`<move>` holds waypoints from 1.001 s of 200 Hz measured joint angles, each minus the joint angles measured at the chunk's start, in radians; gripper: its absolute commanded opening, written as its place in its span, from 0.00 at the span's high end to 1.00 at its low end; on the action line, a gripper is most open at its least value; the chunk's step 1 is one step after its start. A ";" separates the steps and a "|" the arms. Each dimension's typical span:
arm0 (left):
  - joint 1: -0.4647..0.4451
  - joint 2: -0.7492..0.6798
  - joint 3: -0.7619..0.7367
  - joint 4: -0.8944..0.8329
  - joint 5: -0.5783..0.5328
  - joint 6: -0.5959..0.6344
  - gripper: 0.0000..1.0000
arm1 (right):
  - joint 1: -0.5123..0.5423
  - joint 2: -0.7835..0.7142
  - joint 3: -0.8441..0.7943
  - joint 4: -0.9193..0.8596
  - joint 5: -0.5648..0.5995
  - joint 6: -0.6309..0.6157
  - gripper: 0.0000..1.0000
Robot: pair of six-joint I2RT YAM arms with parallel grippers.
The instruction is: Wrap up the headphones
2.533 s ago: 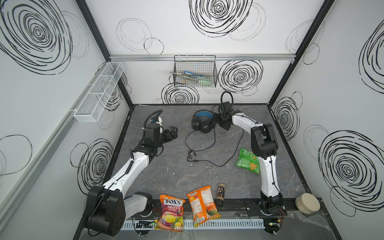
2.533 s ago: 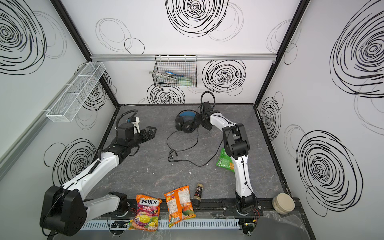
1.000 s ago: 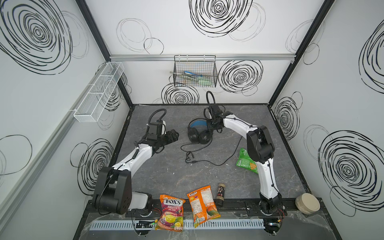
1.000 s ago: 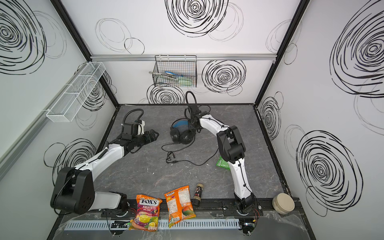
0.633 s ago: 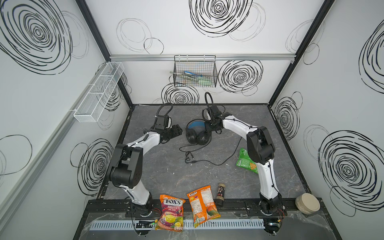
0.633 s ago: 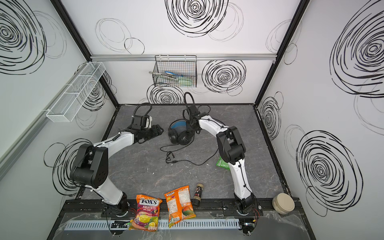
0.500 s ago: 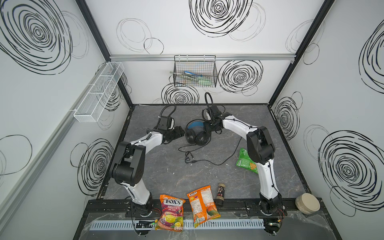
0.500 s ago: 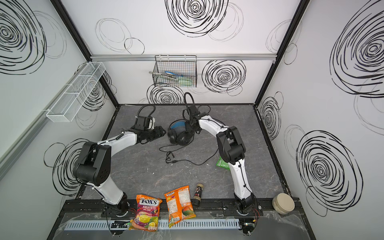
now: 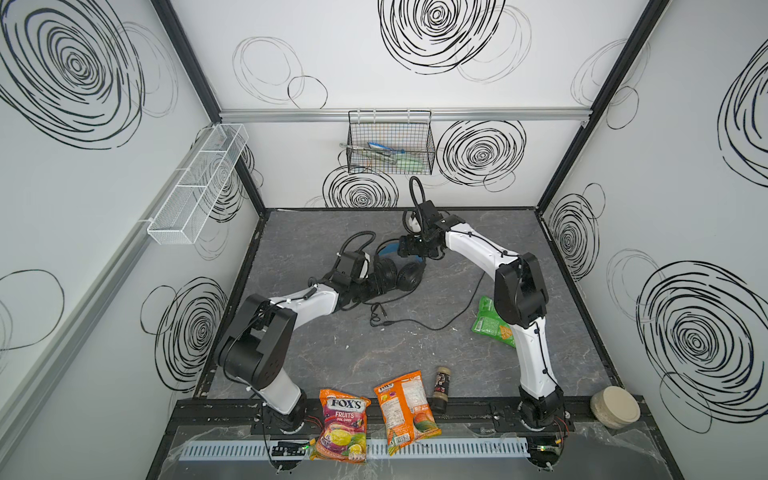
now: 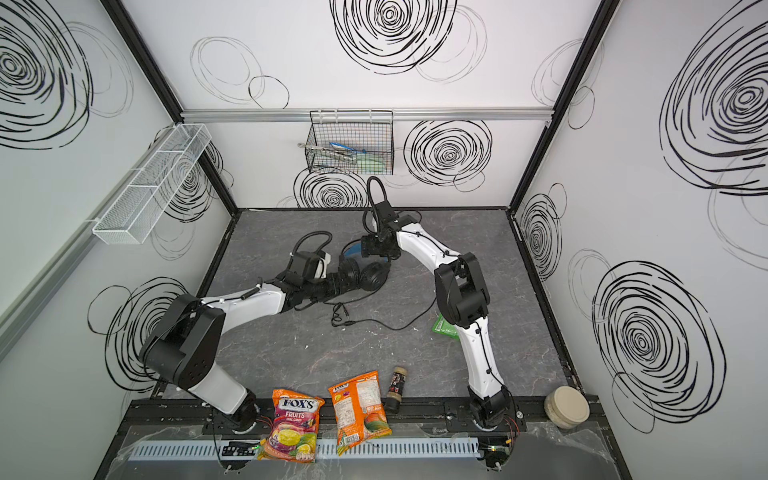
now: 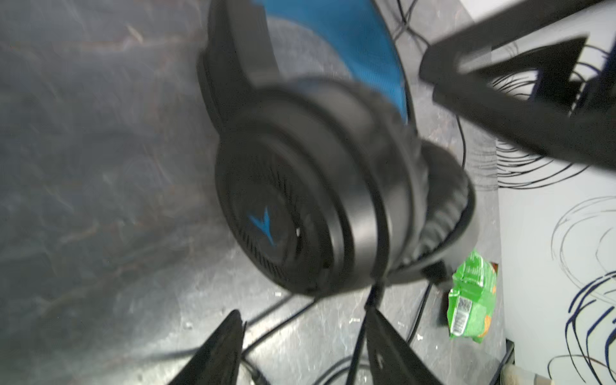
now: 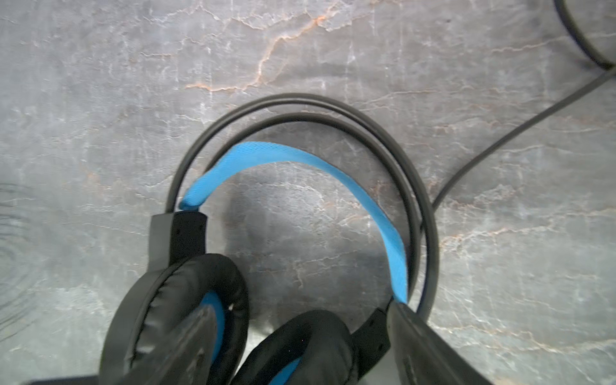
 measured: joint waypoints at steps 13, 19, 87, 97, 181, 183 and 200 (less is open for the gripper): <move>-0.019 -0.041 -0.055 -0.001 0.005 -0.021 0.37 | 0.000 0.017 0.021 -0.013 -0.006 0.001 0.13; -0.024 -0.063 -0.076 -0.002 0.005 -0.030 0.37 | 0.000 0.027 0.032 -0.021 -0.008 0.003 0.12; 0.160 -0.266 -0.124 -0.045 0.027 -0.015 0.21 | 0.000 0.050 0.097 -0.160 0.028 0.036 0.03; 0.201 -0.267 -0.114 -0.065 0.032 0.005 0.20 | -0.003 0.034 0.083 -0.170 0.033 0.054 0.03; 0.291 -0.272 -0.093 -0.105 0.066 0.042 0.19 | -0.013 0.011 0.056 -0.186 -0.022 0.193 0.03; 0.291 -0.274 -0.093 -0.104 0.065 0.040 0.19 | -0.013 0.014 0.059 -0.186 -0.022 0.195 0.03; 0.283 -0.281 -0.093 -0.096 0.054 0.022 0.19 | -0.013 0.055 0.075 -0.185 -0.020 0.211 0.03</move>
